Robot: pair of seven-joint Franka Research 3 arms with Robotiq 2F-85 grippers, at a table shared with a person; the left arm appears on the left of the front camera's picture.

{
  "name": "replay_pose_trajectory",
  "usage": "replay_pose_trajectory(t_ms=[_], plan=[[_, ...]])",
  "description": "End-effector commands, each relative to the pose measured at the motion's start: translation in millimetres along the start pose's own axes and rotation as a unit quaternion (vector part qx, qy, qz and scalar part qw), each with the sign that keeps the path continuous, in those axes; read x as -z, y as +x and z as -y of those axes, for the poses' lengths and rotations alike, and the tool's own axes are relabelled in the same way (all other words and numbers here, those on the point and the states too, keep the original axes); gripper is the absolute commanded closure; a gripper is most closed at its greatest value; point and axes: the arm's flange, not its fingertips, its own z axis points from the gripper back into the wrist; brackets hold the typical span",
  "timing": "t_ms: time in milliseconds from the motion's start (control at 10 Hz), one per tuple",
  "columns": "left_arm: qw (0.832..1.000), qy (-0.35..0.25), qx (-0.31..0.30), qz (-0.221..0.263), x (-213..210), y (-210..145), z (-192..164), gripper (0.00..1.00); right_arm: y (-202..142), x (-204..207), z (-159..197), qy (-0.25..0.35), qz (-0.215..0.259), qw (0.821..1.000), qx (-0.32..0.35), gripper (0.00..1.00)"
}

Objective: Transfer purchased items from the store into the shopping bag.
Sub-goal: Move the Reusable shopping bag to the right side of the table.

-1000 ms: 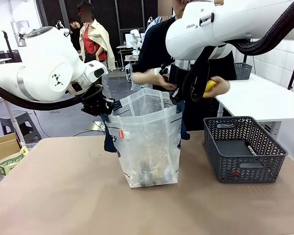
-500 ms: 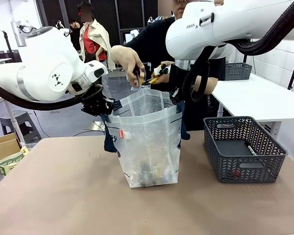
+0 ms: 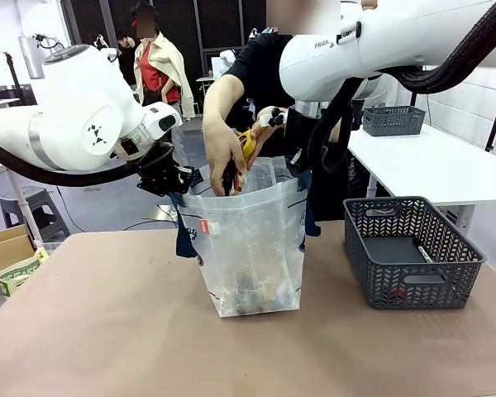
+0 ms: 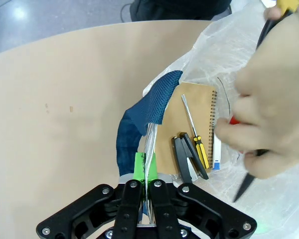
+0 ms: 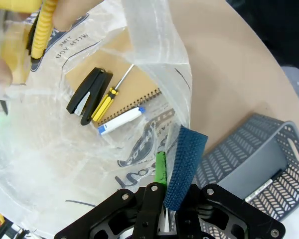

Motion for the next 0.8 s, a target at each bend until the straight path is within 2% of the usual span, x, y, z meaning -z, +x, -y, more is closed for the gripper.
replay_pose_trajectory(t_ms=[0,700], plan=[[1.000,0.000,-0.003,0.001,-0.5,-0.2,0.1,1.00,-0.1,-1.6,0.5,-0.001,0.002,1.000,0.000,1.00],[1.000,0.000,-0.003,0.001,-0.5,-0.2,0.1,1.00,-0.1,-1.6,0.5,-0.001,0.002,1.000,0.000,1.00]])
